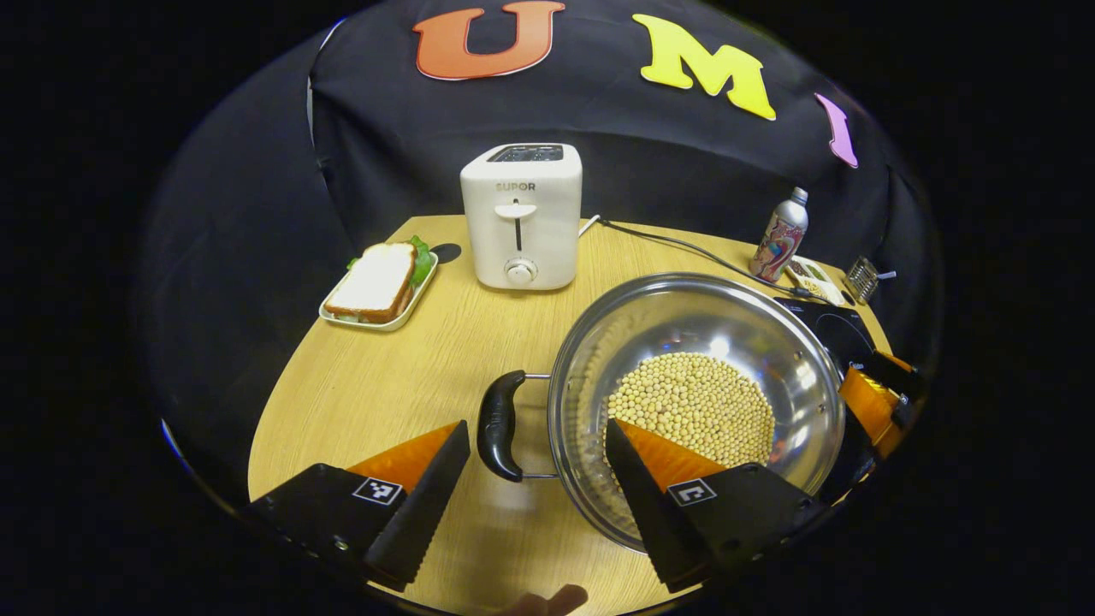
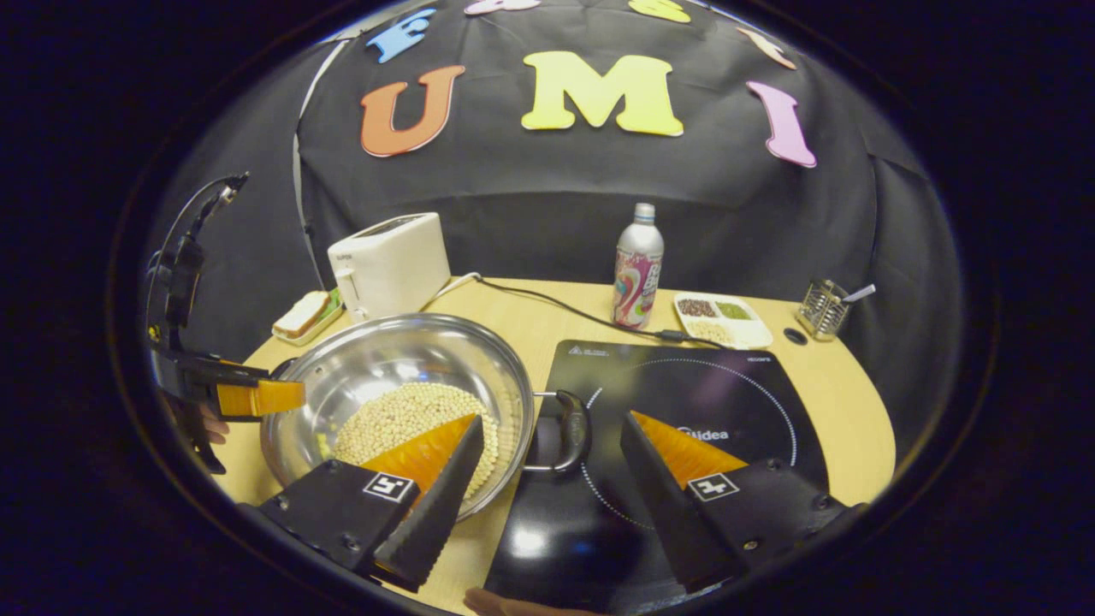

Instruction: First push the handle of the pot to place it horizontally, then grasp the pot with both hands and set it on the induction cooktop.

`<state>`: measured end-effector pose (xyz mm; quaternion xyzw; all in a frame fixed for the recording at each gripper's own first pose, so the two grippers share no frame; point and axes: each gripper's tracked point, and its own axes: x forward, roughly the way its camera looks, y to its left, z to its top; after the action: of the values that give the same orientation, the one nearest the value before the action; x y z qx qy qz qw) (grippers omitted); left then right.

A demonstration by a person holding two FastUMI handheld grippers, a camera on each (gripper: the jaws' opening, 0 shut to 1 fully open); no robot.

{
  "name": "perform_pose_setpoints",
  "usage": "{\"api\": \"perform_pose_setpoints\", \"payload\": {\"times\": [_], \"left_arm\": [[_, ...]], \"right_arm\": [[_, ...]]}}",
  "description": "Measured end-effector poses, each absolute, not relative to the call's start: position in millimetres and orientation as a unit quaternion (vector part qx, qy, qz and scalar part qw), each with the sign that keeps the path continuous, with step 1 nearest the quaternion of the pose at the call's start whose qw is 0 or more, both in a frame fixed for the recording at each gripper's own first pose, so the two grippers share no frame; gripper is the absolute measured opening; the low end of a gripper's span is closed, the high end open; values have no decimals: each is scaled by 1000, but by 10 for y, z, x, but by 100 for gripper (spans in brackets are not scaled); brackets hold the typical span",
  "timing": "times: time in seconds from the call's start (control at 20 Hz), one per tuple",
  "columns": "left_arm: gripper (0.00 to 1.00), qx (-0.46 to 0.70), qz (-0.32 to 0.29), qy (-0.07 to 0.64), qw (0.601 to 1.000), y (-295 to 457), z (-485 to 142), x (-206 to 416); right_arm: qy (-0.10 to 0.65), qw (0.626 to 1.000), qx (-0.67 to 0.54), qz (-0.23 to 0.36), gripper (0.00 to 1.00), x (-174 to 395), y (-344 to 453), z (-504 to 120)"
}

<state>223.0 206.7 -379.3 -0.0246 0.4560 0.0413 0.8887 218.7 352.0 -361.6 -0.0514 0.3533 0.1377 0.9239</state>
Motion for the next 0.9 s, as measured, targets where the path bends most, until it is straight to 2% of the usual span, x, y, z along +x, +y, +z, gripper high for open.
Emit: {"api": "perform_pose_setpoints", "payload": {"times": [0.15, 0.2, 0.25, 0.35, 0.4, 0.45, 0.5, 0.55, 0.6, 0.65, 0.7, 0.75, 0.8, 0.9], "left_arm": [[94, -12, 53, 464, 884, 2167, -3849, 2258], [80, -7, 53, 468, 882, 2183, -3851, 2256], [84, -4, 51, 464, 884, 2186, -3846, 2278], [80, -6, 43, 461, 886, 2167, -3847, 2303], [69, -12, 42, 467, 883, 2157, -3898, 2300], [70, -16, 41, 472, 880, 2155, -3921, 2286], [70, -20, 41, 478, 877, 2144, -3948, 2281], [80, -20, 39, 482, 875, 2135, -3974, 2279], [71, -18, 38, 482, 875, 2135, -3981, 2289], [72, -18, 36, 480, 876, 2140, -3973, 2302], [80, -24, 34, 481, 876, 2132, -3974, 2294], [75, -27, 33, 481, 875, 2127, -3966, 2285], [65, -26, 29, 484, 874, 2123, -3965, 2274], [62, -31, 31, 486, 873, 2125, -3965, 2274]], "right_arm": [[367, 920, -51, 129, 100, 2260, 3555, -3759], [372, 918, -51, 127, 100, 2268, 3571, -3787], [378, 915, -49, 130, 100, 2262, 3605, -3816], [383, 913, -48, 128, 100, 2302, 3633, -3845], [386, 913, -46, 127, 96, 2335, 3641, -3867], [393, 911, -43, 121, 100, 2338, 3628, -3913], [404, 906, -38, 121, 96, 2327, 3633, -3951], [390, 912, -39, 120, 94, 2395, 3643, -3936], [401, 907, -49, 120, 87, 2421, 3624, -3997], [392, 912, -50, 112, 84, 2461, 3596, -3959], [395, 910, -56, 111, 74, 2430, 3563, -3978], [398, 909, -57, 112, 71, 2460, 3563, -4017], [398, 909, -54, 114, 67, 2454, 3566, -3990], [404, 906, -50, 117, 65, 2463, 3568, -3985]]}}
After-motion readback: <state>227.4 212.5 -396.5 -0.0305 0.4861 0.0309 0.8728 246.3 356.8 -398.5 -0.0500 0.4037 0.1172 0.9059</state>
